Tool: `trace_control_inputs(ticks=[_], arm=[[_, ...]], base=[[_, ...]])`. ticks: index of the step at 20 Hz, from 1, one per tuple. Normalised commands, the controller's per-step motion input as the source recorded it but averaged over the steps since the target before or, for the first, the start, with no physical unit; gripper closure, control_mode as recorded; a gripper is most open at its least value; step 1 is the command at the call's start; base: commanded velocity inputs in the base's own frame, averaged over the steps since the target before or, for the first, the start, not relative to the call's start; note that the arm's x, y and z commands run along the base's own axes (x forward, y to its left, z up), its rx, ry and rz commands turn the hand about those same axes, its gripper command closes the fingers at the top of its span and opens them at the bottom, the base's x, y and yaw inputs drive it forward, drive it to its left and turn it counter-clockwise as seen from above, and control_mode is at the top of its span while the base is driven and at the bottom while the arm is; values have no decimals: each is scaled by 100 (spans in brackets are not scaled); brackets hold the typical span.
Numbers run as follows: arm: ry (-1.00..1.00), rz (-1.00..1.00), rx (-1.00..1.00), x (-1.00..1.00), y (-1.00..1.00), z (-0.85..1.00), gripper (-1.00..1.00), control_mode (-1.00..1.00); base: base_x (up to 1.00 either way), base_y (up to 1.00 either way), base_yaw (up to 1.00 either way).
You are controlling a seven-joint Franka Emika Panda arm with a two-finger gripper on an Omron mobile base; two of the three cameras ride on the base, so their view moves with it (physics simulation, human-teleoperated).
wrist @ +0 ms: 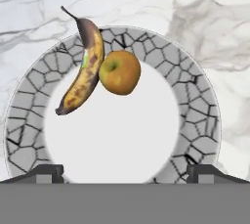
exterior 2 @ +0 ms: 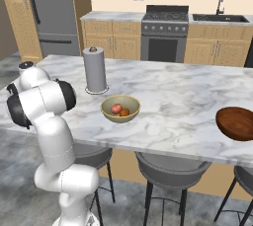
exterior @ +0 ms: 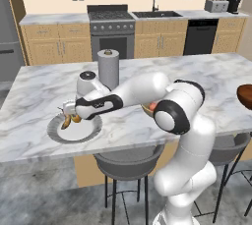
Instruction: Take the fruits from the plate on the dining counter and place two fruits in each bowl.
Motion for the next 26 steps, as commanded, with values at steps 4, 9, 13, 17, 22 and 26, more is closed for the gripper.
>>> trace_control_inputs(ticks=[4, 9, 13, 17, 22, 26], arm=[[0, 0, 0, 14, 1, -5, -100, -100], [0, 0, 0, 15, 13, -19, -100, -100], [0, 0, 0, 9, 23, -30, -100, -100], [0, 0, 0, 14, 21, -16, -100, -100], [-3, 0, 0, 14, 0, 0, -100, -100], [-3, 0, 0, 8, 0, 0, -100, -100]], base=[[0, 0, 0], [0, 0, 0], [0, 0, 0], [0, 0, 0], [0, 0, 0], [0, 0, 0]])
